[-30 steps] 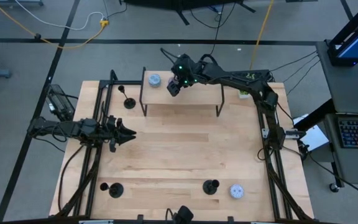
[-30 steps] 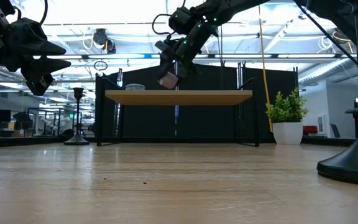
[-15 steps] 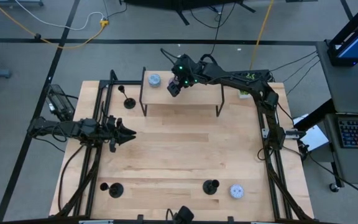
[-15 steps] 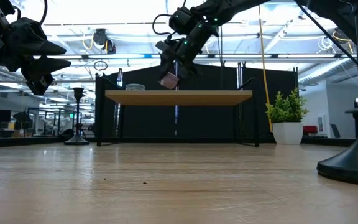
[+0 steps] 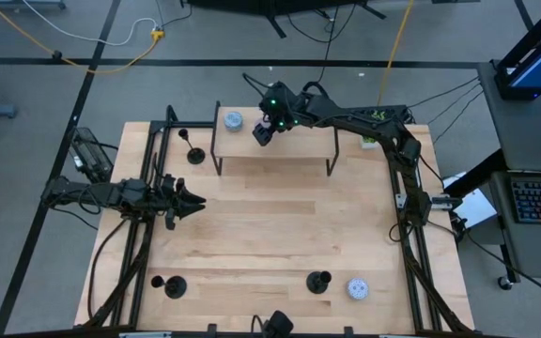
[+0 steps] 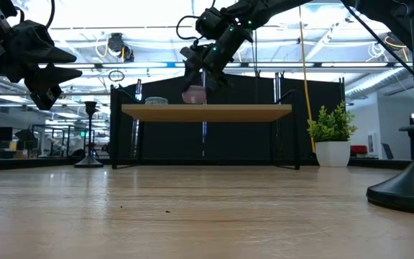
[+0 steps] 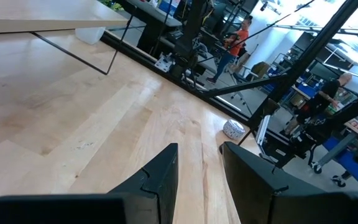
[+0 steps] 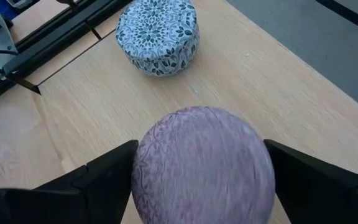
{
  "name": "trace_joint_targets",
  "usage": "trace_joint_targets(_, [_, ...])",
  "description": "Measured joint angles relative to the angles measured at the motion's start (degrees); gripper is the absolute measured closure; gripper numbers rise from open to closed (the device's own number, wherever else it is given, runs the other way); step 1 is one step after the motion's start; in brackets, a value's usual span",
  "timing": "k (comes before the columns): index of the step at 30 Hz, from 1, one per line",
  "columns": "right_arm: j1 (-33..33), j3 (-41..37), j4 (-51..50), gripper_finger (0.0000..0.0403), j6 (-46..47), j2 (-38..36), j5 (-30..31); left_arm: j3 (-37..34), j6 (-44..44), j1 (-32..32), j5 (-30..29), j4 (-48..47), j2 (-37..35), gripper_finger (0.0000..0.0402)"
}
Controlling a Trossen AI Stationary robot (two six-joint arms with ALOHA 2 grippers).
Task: Pick & Place candle stick holders
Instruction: Put the purple patterned scented candle on the shelf
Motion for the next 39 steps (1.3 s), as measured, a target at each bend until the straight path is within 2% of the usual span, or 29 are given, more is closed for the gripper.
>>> trace_joint_targets(34, [0.0, -0.02, -0.81, 0.0069, -3.19, -1.66, 0.17, 0.02, -0.55, 0.01, 1.04, 0.09, 0.0, 0.027])
trace_joint_targets(39, [0.43, 0.02, -2.49, 0.0073, -4.5, -5.18, 4.29, 0.02, -0.66, 0.01, 1.11, 0.05, 0.0, 0.027])
